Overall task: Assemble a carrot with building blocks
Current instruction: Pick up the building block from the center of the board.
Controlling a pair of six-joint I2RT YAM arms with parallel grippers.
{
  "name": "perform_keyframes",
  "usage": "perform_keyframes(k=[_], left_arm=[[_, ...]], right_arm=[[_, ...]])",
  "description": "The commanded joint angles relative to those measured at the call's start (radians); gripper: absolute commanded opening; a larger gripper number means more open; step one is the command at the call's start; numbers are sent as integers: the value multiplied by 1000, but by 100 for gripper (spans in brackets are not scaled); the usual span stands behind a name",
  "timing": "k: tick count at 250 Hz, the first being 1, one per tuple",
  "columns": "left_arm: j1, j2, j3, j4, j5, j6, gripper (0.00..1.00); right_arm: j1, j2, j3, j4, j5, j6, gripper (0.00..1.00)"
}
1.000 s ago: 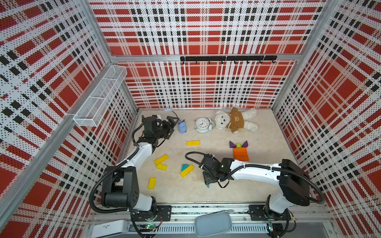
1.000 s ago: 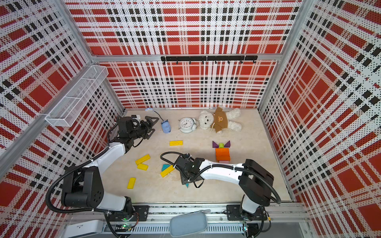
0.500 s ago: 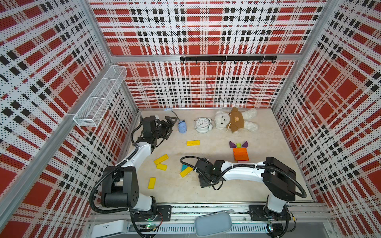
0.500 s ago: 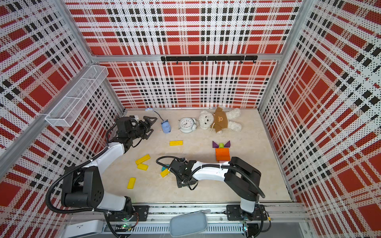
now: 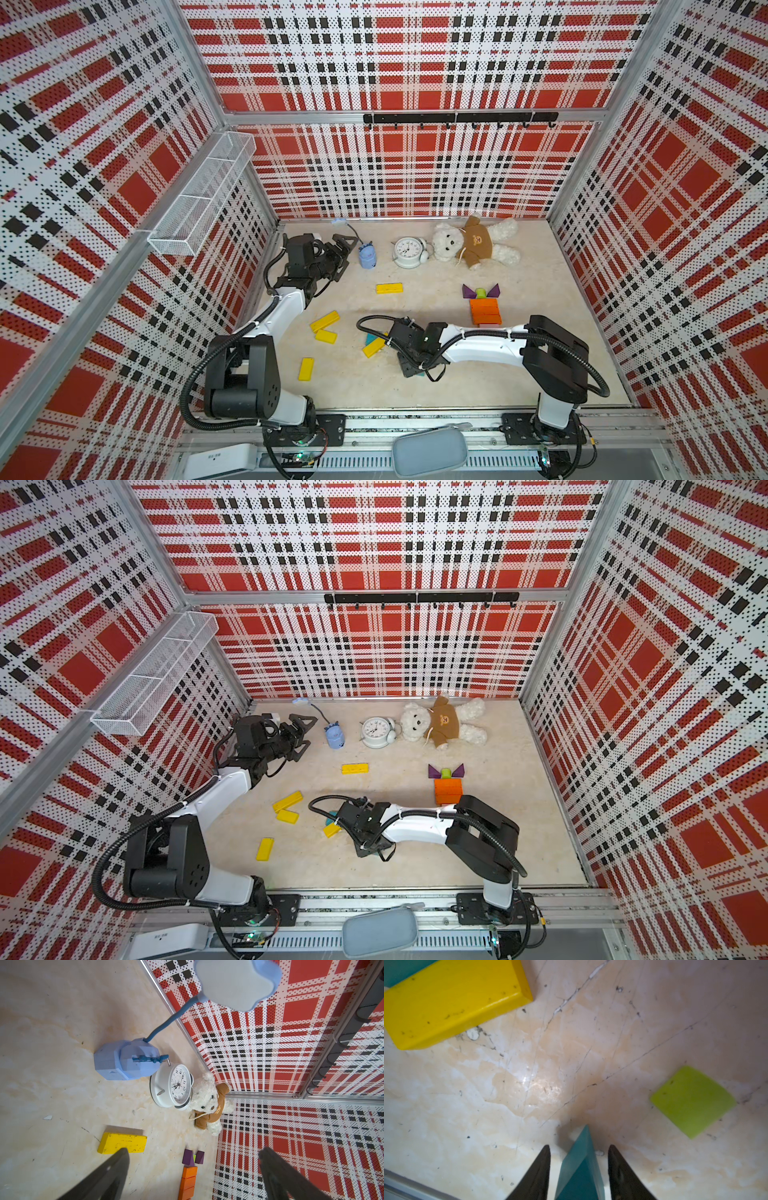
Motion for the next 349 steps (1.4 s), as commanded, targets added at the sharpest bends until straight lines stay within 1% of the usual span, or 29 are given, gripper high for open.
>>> perform_keyframes(k=[1, 15, 46, 76, 103, 109, 136, 171, 205, 228, 242, 264, 296, 318, 335, 349], left_arm=[[-6, 9, -12, 21, 11, -18, 99], [-8, 9, -12, 21, 13, -17, 100], [-13, 7, -13, 21, 6, -13, 100], [-16, 9, -11, 21, 11, -12, 100], [-17, 9, -13, 22, 11, -11, 100], [-18, 9, -11, 23, 12, -11, 100], [-20, 8, -11, 23, 12, -7, 99], [-23, 14, -8, 23, 16, -7, 99], [-25, 14, -8, 25, 18, -4, 99], [-32, 16, -8, 42, 27, -4, 99], [-41, 19, -6, 48, 31, -1, 100], [-70, 25, -7, 48, 25, 10, 100], [-168, 59, -12, 26, -4, 30, 99], [-243, 107, -7, -17, -13, 21, 100], [-272, 147, 2, -32, 8, -3, 99], [-273, 164, 7, -51, 7, -12, 99]], right_arm=[[18, 5, 7, 17, -13, -48, 45], [20, 20, 4, 14, -8, -48, 39], [27, 23, -2, 1, 12, -50, 36], [30, 21, 3, -8, 20, -64, 40], [38, 18, 1, -4, 14, -76, 40], [40, 19, 0, -3, 13, -79, 39], [41, 5, -5, 0, 22, -88, 26], [41, -17, 25, -33, 58, -116, 25], [22, -48, 90, -93, 113, -189, 25], [1, -64, 149, -128, 163, -268, 25], [-28, -73, 171, -135, 173, -315, 25], [-100, -92, 178, -100, 178, -439, 25], [-243, -70, 196, -16, 83, -583, 25], [-307, -34, 212, 37, -16, -670, 25], [-340, -2, 218, 80, -79, -736, 25], [-367, 31, 237, 84, -137, -770, 25]])
